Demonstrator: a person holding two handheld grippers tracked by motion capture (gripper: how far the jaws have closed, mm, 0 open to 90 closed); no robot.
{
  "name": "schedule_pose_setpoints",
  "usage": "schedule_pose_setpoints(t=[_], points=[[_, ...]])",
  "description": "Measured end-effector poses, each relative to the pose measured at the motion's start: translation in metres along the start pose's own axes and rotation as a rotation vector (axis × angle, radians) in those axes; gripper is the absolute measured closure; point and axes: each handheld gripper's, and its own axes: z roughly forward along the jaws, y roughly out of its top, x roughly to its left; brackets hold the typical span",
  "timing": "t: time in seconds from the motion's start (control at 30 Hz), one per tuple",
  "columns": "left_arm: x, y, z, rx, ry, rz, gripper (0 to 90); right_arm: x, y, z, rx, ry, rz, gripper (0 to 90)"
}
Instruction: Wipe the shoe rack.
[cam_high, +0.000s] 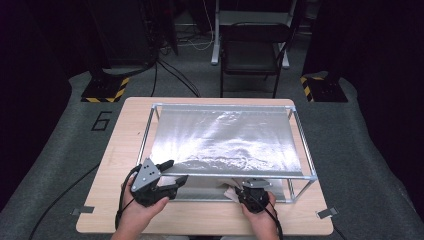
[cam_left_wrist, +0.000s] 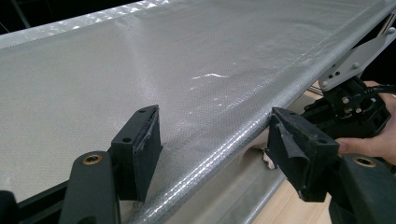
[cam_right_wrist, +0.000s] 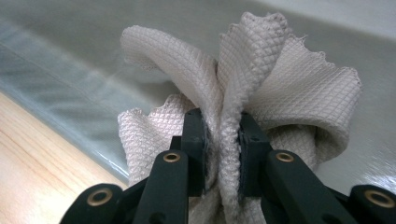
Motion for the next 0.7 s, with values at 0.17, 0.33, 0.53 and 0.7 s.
schedule_pose_setpoints(t=[0.17,0.33,0.53,0.7], points=[[0.000,0.000,0.000,0.000,0.001,0.000,35.0,0.012,0.006,0.010,0.002,0.034,-0.002,76.8],[0.000,0.000,0.000,-0.001,-0.002,0.003,35.0,0.028,0.012,0.019,0.008,0.062,-0.014,73.3],[0.000,-0.001,-0.001,-0.011,0.003,0.013,35.0,0.030,0.010,0.012,-0.057,0.041,-0.042,59.2],[0.001,-0.001,-0.001,-0.021,0.001,-0.001,35.0,0.029,0.010,-0.006,-0.118,0.053,-0.015,55.8]])
